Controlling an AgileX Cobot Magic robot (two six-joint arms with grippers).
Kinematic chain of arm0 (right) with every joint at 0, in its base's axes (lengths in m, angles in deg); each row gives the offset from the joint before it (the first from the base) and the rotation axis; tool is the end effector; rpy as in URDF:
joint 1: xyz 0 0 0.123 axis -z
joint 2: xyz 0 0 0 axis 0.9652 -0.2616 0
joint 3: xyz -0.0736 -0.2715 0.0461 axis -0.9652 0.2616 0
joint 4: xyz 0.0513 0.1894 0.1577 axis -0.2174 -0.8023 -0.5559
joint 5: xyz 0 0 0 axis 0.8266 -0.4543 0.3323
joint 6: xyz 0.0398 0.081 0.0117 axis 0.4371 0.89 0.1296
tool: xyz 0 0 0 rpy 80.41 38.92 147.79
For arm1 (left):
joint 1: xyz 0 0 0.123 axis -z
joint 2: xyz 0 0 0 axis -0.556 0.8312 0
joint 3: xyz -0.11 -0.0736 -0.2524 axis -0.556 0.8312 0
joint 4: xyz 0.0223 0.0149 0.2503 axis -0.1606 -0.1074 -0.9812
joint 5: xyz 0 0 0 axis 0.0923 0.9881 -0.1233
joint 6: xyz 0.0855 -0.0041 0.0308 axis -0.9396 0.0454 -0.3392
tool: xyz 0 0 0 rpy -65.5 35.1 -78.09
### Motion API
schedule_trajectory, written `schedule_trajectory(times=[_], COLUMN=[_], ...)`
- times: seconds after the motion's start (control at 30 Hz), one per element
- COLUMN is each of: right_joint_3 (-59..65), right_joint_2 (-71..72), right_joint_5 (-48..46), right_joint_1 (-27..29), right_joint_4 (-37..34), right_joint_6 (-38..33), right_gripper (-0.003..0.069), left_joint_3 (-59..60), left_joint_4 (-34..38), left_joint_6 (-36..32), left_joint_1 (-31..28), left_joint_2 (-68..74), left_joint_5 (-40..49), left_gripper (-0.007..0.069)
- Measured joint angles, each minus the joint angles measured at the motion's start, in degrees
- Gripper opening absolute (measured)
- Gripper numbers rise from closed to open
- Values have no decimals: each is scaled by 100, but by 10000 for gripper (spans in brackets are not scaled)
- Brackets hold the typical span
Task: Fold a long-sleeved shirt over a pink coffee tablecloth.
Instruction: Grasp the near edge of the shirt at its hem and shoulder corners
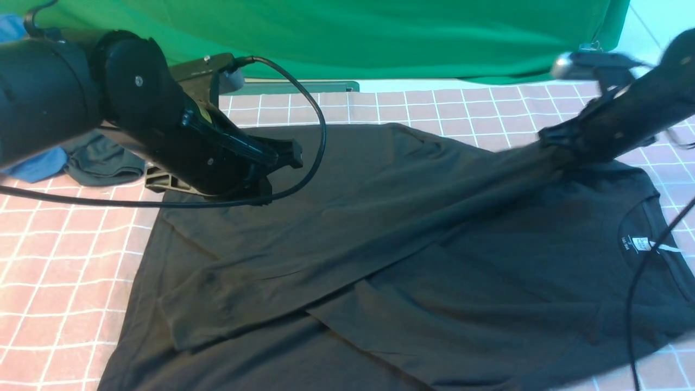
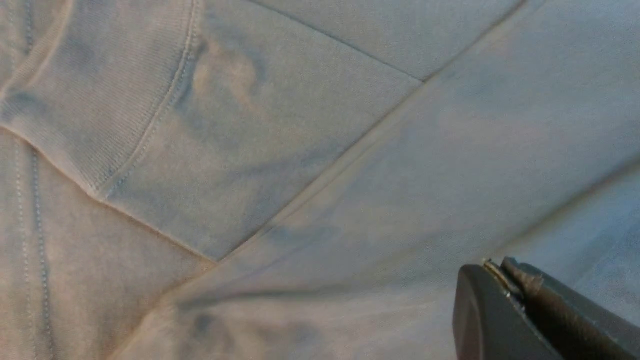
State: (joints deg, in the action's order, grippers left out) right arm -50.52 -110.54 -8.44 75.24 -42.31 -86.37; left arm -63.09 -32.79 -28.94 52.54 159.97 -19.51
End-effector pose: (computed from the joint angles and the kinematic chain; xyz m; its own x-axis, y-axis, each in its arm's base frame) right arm 0.4193 0.0146 0.2006 -0.8768 -0.0088 -0.4808 -0.0983 0.9820 0.1612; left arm 0.3091 -0.1126 0.2705 -0.8917 -0.0738 -0.4465 0.0424 0.9686 -0.2449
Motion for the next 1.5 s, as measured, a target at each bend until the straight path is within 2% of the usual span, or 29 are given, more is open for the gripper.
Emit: schedule_trajectory(times=[0.2,0.33,0.43,0.47,0.5,0.53,0.57,0.63,0.7,0.73,0.8,0.83,0.9,0.93,0.97,1.03,1.17,1.23,1.4,1.5], right_joint_3=[0,0,0,-6,-14,-57,-90,-194,-261,-291,-291,-256,-186,31,64,604,1334,1837,2374,2430], right_joint_2=[44,-63,-101,-101,-101,-67,-16,189,374,523,862,1077,1313,1651,1739,2302,2953,3264,3560,3578], right_joint_5=[-455,-408,-358,-352,-352,-377,-419,-662,-930,-1122,-1469,-1709,-1817,-1938,-1955,-2008,-1872,-1683,-1442,-1437], right_joint_1=[164,164,164,164,164,164,164,164,164,164,164,164,164,157,157,152,153,153,153,153], right_joint_4=[88,92,146,229,242,374,508,859,1072,1173,1276,1290,1279,1221,1207,928,443,182,28,17], right_joint_6=[-116,-136,-136,-136,-136,-115,-61,117,269,317,390,394,394,394,394,328,24,-138,-312,-379], right_gripper=[49,83,209,293,293,371,414,453,435,403,300,191,123,61,57,39,38,38,38,38], left_joint_3=[0,0,0,0,0,0,0,0,35,74,258,437,674,1121,1121,1877,2556,2857,3180,3181], left_joint_4=[0,-7,-25,-25,-25,-30,-30,-30,-30,-30,-9,-9,-31,-157,-178,-542,-928,-995,-1395,-1477], left_joint_6=[-7,-12,-11,-11,-11,-11,-11,7,24,47,146,211,350,701,701,1349,1940,2012,2049,2062], left_joint_1=[0,0,0,0,0,0,0,0,0,0,0,0,0,0,0,0,0,0,-28,-317], left_joint_2=[0,0,-31,-73,-83,-167,-259,-506,-780,-926,-1306,-1528,-1735,-1991,-2015,-2226,-2268,-2268,-2262,-2223], left_joint_5=[13,30,167,225,237,318,384,584,816,913,1153,1323,1560,1851,1889,2284,2487,2441,2180,2083], left_gripper=[13,13,13,13,13,13,13,13,13,13,13,13,13,13,13,13,13,13,13,13])
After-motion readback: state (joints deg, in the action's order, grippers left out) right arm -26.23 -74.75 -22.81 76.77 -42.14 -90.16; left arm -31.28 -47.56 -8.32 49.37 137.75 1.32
